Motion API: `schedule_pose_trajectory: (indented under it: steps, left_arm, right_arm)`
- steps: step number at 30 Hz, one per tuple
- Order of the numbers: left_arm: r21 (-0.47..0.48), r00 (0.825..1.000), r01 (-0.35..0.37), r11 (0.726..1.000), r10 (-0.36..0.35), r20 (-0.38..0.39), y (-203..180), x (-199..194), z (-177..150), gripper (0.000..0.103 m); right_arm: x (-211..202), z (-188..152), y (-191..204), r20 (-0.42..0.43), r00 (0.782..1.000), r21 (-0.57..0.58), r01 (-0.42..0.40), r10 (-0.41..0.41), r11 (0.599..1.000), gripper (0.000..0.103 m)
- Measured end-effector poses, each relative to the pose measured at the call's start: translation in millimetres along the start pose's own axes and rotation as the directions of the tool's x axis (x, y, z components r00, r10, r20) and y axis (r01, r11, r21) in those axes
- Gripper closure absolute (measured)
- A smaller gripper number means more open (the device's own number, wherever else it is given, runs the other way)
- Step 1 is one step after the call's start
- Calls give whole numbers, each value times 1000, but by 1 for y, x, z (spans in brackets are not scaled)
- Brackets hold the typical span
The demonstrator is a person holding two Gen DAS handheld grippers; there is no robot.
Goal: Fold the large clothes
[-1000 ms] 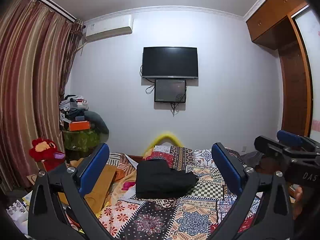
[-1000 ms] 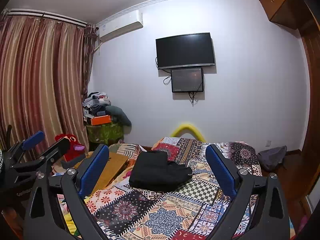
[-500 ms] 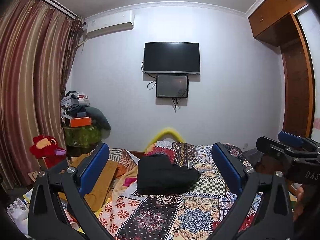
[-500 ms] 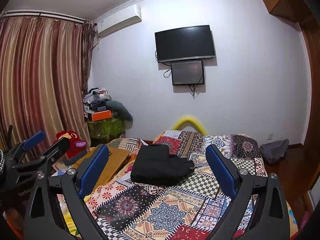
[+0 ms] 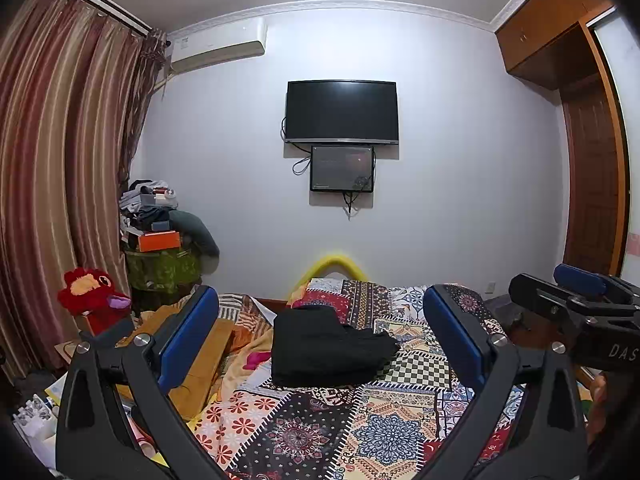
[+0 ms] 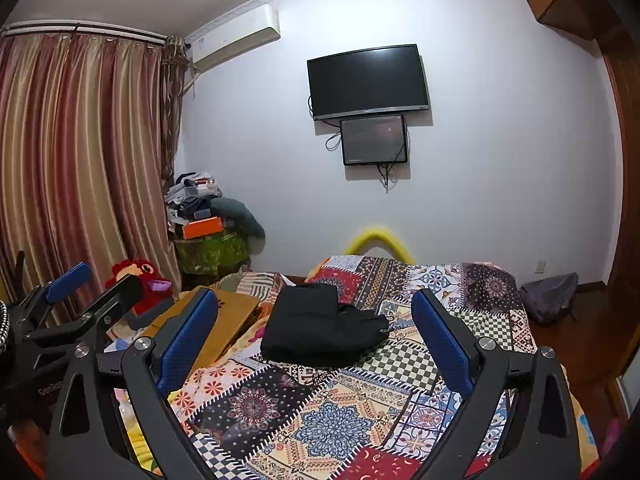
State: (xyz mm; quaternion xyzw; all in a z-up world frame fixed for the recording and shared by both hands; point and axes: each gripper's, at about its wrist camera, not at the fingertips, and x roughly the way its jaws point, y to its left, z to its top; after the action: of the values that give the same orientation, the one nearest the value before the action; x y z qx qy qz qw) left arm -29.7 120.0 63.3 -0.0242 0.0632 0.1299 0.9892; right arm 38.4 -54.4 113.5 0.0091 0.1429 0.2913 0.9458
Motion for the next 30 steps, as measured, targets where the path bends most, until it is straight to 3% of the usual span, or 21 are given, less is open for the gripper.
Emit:
schedule_pose_trajectory:
  steps: [30]
  left_arm:
    - [-13, 998, 61, 998, -61, -22, -2, 6, -3, 0]
  right_arm:
    - [-2, 2, -2, 4, 1000, -1, 19, -19, 1000, 7]
